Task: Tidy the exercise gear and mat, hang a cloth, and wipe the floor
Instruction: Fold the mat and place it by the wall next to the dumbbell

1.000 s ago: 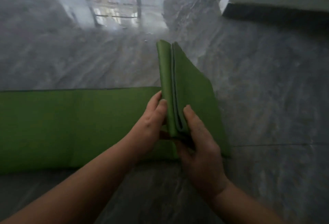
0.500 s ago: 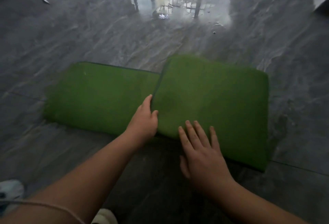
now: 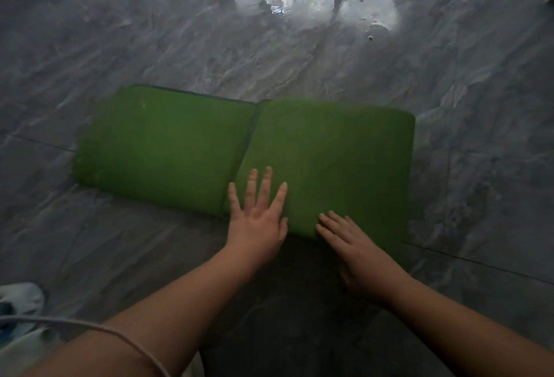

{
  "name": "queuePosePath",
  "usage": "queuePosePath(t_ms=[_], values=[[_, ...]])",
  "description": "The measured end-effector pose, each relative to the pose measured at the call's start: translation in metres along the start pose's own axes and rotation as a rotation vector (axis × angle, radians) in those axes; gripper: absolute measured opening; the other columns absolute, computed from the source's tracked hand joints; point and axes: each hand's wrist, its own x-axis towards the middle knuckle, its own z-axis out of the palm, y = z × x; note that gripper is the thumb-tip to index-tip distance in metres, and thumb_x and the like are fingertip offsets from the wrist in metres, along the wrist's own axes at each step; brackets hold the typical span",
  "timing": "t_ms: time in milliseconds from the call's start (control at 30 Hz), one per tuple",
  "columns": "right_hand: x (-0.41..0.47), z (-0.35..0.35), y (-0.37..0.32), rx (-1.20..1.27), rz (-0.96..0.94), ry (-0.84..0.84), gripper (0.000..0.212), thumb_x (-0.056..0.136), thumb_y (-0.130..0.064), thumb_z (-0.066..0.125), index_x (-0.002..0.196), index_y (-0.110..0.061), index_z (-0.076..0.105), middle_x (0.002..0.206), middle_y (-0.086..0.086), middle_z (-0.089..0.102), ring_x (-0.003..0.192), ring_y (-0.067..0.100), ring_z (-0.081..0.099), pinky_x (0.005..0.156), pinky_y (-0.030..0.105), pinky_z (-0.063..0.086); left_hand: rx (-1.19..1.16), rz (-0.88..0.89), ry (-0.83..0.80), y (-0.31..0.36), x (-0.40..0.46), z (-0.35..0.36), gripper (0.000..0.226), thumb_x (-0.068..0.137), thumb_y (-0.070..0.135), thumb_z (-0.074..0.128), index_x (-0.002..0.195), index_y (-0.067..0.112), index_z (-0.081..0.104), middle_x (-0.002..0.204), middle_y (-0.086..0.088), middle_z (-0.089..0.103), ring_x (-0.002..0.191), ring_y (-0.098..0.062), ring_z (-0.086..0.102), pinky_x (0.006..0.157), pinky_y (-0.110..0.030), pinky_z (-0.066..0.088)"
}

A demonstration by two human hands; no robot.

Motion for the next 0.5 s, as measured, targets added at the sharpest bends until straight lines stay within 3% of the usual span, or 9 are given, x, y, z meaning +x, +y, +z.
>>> queuePosePath(t_ms=[100,167,300,500], values=[[-0.010,-0.001,-0.002,-0.156,0.044,0.126,0.068,0.082,-0.022,0.044,0.150,-0.018,0.039,0.159,0.004,0.031,0.149,0.024,0.024,0.119,0.055,0.016,-0.002,0.310,0.011,0.019,-0.001,0.007,0.071,0.096,0.055,0.032,0.155,0.039,-0.004,0.163,-0.003,-0.021,0.146,-0.027,-0.029,0.117,-0.060,-0.011],[-0.021,0.001,-0.005,-0.180,0.202,0.180,0.069,0.082,-0.031,0.043,0.150,-0.019,0.038,0.159,0.007,0.032,0.149,0.028,0.025,0.116,0.062,0.016,0.029,0.392,-0.005,0.027,0.000,0.012,0.075,0.096,0.058,0.032,0.154,0.038,-0.011,0.164,-0.001,-0.017,0.147,-0.025,-0.028,0.116,-0.062,-0.012],[-0.034,0.015,0.010,-0.198,0.369,0.198,0.076,0.083,-0.034,0.046,0.154,-0.011,0.030,0.160,0.020,0.024,0.149,0.037,0.018,0.117,0.059,0.016,0.067,0.417,0.016,0.036,0.003,0.019,0.078,0.096,0.057,0.033,0.148,0.046,-0.024,0.162,-0.003,-0.023,0.148,-0.030,-0.025,0.110,-0.071,-0.013],[-0.017,0.035,0.029,-0.160,0.309,0.114,0.082,0.087,-0.033,0.060,0.155,-0.012,0.020,0.162,0.016,0.021,0.150,0.030,0.017,0.118,0.050,0.012,0.165,0.336,-0.127,0.035,0.012,0.028,0.069,0.103,0.046,0.024,0.143,0.049,-0.032,0.157,0.004,-0.033,0.143,-0.031,-0.034,0.103,-0.075,-0.017]])
